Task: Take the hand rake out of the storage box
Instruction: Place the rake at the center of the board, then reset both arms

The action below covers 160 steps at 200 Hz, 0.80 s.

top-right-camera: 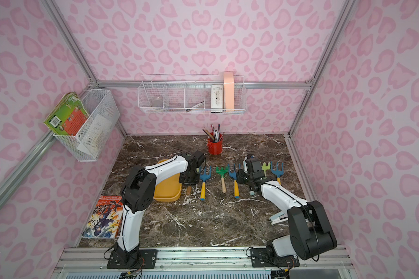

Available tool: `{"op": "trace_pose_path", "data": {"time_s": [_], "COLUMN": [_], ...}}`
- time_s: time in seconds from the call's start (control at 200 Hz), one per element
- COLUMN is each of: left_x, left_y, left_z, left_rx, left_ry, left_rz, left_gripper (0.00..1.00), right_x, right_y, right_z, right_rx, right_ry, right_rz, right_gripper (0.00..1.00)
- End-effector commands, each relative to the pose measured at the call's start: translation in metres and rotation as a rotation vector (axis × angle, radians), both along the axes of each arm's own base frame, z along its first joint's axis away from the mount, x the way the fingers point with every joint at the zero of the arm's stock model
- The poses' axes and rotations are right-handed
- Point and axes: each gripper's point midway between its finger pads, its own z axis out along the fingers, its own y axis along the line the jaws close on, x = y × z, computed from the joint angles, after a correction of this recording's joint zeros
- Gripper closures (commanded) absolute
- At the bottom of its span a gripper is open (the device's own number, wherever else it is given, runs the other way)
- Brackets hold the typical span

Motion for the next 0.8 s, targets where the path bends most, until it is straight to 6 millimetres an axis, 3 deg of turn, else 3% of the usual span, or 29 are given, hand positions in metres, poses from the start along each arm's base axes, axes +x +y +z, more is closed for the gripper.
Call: {"op": "trace_pose_path", "data": {"time_s": [0.0,0.185,0.355,0.41,0.43,0.45,0.49,0.515,0.65,0.735,0.795], "left_x": [-0.001,0.005,0.017,0.023,0.025,0.028,0.031,0.034,0.046,0.055,0.054], "left_y": [0.002,0.001,-0.004,-0.002,-0.001,0.001,0.008,0.013,0.055,0.083,0.104], "left_z": [0.005,0.028,0.077,0.095,0.101,0.107,0.118,0.124,0.144,0.154,0.147], "left_rx": [0.003,-0.019,-0.084,-0.095,-0.098,-0.099,-0.087,-0.076,0.056,0.100,0.135], "left_ry": [-0.002,-0.048,-0.167,-0.234,-0.264,-0.292,-0.345,-0.377,-0.511,-0.583,-0.595], "left_rz": [-0.002,0.004,-0.016,-0.030,-0.037,-0.042,-0.045,-0.047,-0.021,0.054,0.097], "left_gripper": [0.65,0.56,0.45,0.34,0.07,0.02,0.01,0.01,0.01,0.01,0.01], "right_x": [0.002,0.001,0.003,0.005,0.005,0.006,0.008,0.009,0.014,0.014,0.008], "right_y": [-0.001,-0.001,-0.005,-0.010,-0.013,-0.016,-0.024,-0.030,-0.065,-0.102,-0.130], "right_z": [0.002,0.003,0.008,0.014,0.016,0.019,0.025,0.029,0.045,0.053,0.059], "right_rx": [-0.006,-0.013,-0.028,-0.035,-0.036,-0.035,-0.035,-0.040,-0.071,-0.135,-0.183], "right_ry": [-0.009,-0.009,-0.030,-0.063,-0.077,-0.091,-0.120,-0.136,-0.205,-0.276,-0.354], "right_rz": [-0.001,0.004,0.021,0.014,0.010,0.005,-0.022,-0.035,-0.113,-0.224,-0.308], "right_gripper": [0.54,0.53,0.49,0.42,0.39,0.29,0.09,0.02,0.01,0.01,0.01]}}
